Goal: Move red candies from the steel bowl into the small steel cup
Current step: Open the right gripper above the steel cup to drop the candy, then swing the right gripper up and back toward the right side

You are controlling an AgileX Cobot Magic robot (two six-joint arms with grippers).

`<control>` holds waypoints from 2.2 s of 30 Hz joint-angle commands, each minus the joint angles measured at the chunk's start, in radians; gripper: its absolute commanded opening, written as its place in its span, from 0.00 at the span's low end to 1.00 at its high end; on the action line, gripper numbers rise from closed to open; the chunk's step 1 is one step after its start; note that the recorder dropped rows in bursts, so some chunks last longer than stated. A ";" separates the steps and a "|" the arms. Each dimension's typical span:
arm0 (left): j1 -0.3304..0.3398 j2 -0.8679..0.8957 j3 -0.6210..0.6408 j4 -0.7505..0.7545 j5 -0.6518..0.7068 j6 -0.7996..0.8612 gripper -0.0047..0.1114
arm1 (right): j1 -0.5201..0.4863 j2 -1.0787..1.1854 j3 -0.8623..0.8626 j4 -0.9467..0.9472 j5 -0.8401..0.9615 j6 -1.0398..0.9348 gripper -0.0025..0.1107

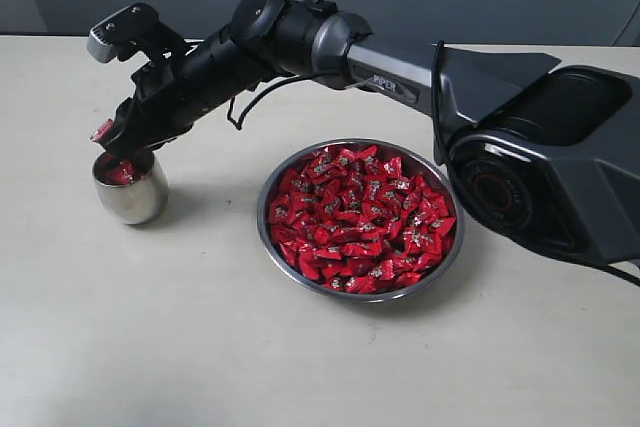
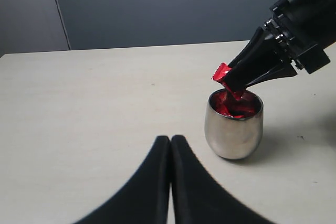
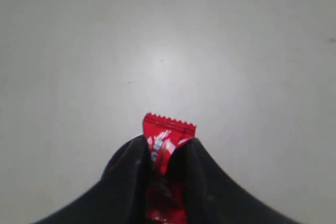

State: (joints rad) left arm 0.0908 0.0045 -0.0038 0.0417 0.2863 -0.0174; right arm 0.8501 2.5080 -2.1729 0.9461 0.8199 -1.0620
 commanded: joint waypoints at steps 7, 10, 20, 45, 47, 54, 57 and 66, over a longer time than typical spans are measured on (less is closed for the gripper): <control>-0.008 -0.004 0.004 0.001 -0.002 -0.003 0.04 | 0.000 -0.007 -0.007 -0.067 0.022 0.000 0.01; -0.008 -0.004 0.004 0.001 -0.002 -0.003 0.04 | 0.000 -0.007 -0.007 -0.111 0.022 0.000 0.01; -0.008 -0.004 0.004 0.001 -0.002 -0.003 0.04 | 0.000 -0.007 -0.007 -0.106 0.022 0.002 0.40; -0.008 -0.004 0.004 0.001 -0.002 -0.003 0.04 | -0.005 -0.160 -0.007 -0.135 -0.201 0.051 0.02; -0.008 -0.004 0.004 0.001 -0.002 -0.003 0.04 | -0.013 -0.162 -0.007 -0.133 -0.218 0.106 0.02; -0.008 -0.004 0.004 0.001 -0.002 -0.003 0.04 | -0.139 -0.177 -0.005 -0.099 -0.176 0.211 0.02; -0.008 -0.004 0.004 0.001 -0.002 -0.003 0.04 | -0.204 -0.199 0.000 -0.074 -0.142 0.229 0.02; -0.008 -0.004 0.004 0.001 -0.002 -0.003 0.04 | -0.250 -0.376 0.332 -0.065 -0.445 0.221 0.02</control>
State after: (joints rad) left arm 0.0908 0.0045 -0.0038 0.0417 0.2863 -0.0174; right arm 0.6036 2.1873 -1.9407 0.8740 0.4783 -0.8364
